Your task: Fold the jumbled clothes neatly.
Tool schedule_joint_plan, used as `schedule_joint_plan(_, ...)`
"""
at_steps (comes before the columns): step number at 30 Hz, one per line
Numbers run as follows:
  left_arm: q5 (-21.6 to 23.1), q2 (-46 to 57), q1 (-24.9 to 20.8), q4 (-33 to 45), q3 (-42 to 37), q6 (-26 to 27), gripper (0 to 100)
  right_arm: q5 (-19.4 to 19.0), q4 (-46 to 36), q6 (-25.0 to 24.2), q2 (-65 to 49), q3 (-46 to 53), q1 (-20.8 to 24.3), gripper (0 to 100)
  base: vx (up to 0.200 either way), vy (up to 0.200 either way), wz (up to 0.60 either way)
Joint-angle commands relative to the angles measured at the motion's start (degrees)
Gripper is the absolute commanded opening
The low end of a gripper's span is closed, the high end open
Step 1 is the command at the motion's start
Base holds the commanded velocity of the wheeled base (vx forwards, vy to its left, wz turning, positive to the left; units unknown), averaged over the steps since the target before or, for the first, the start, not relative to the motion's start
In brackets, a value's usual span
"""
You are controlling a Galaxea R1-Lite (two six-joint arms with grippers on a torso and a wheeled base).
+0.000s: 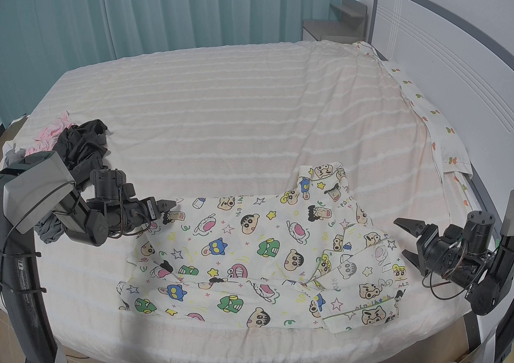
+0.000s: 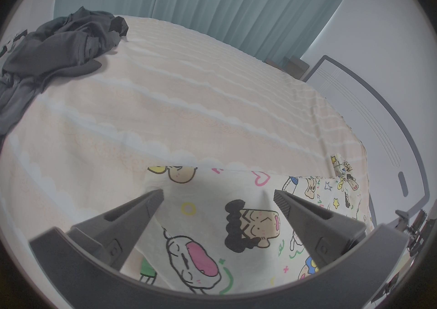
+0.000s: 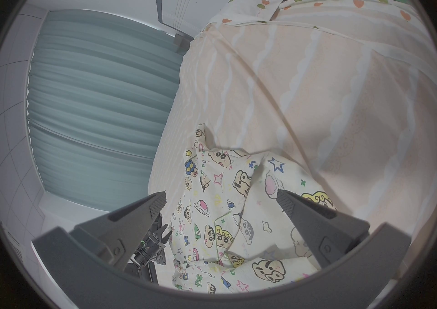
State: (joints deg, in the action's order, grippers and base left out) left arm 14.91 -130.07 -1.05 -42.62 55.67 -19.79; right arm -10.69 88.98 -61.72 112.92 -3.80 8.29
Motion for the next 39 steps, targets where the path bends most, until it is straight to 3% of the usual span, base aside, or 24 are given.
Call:
schedule_joint_plan(1,0.0,-0.6,0.1,-0.1,0.5,-1.1,100,0.1,0.7,0.0,0.6,0.1,0.3,100,0.0,0.0,0.0)
schedule_joint_plan(16,0.0,4.2,2.6,0.3,0.1,-1.7,100,0.0,0.7,0.0,0.7,0.6,0.9,100,0.0,0.0,0.0)
schedule_joint_plan(39,0.2,-0.3,2.4,0.1,0.3,-1.7,100,0.0,0.7,0.0,1.6,0.6,0.9,100,0.0,0.0,0.0)
